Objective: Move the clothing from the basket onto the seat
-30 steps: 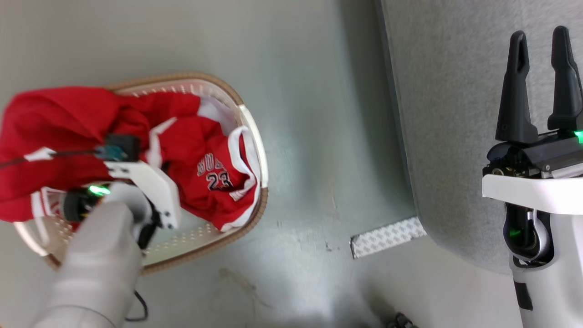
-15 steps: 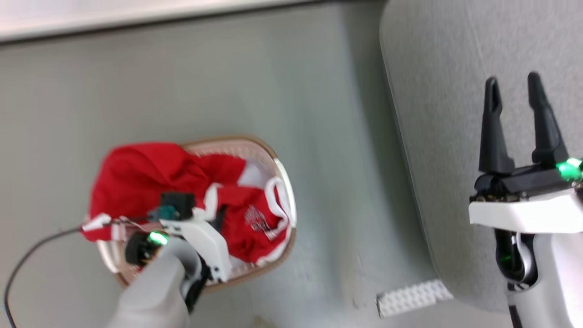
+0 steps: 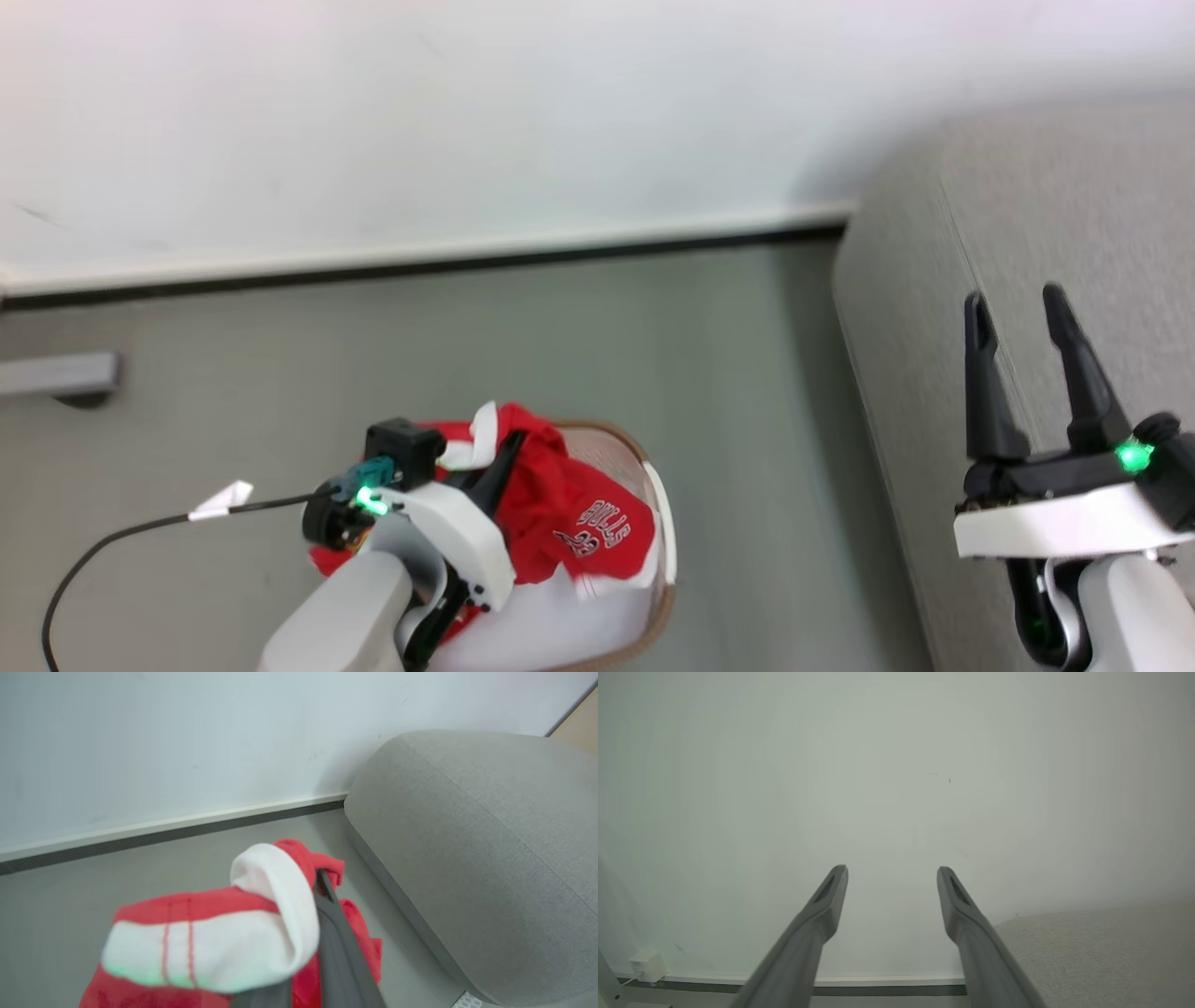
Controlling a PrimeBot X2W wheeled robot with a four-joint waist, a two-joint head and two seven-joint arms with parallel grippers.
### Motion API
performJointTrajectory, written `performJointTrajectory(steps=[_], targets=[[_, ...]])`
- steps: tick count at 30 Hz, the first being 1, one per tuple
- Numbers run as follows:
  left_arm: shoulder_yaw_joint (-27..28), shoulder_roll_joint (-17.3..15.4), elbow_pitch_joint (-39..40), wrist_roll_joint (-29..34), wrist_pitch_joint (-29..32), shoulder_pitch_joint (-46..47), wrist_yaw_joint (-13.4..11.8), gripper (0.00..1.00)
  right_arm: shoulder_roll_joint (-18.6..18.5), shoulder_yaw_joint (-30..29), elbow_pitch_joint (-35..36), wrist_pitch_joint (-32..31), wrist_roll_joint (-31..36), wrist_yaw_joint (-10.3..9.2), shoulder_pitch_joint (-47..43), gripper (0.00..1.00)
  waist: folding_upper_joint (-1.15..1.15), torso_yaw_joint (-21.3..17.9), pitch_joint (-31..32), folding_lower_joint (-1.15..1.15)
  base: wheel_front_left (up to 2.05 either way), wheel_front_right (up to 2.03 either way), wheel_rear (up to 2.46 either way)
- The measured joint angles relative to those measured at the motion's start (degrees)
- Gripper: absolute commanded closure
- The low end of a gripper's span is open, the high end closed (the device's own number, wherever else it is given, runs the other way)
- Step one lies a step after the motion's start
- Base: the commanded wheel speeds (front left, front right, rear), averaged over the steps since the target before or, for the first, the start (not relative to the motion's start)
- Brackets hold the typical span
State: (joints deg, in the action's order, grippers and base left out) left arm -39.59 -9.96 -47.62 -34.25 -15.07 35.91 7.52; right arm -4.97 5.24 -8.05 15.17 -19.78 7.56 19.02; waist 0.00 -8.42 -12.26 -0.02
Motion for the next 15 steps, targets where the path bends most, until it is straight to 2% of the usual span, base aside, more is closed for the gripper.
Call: performJointTrajectory(steps=[8,15], targets=[[3.8,-2.0,13.0,3.7,-0.1,-2.5,-2.1,1.00,-0.2,1.7,-1.0,0.0,-0.7,0.00,-2.6,0.00,0.00,3.3,6.9,0.00,0.00,0.00,0.00],[4.1,-3.6,20.9,4.6,0.7,-3.1,-3.5,1.00,-0.3,3.2,-1.6,0.0,-1.4,0.00,-5.5,0.00,0.00,4.8,11.3,0.00,0.00,0.00,0.00]])
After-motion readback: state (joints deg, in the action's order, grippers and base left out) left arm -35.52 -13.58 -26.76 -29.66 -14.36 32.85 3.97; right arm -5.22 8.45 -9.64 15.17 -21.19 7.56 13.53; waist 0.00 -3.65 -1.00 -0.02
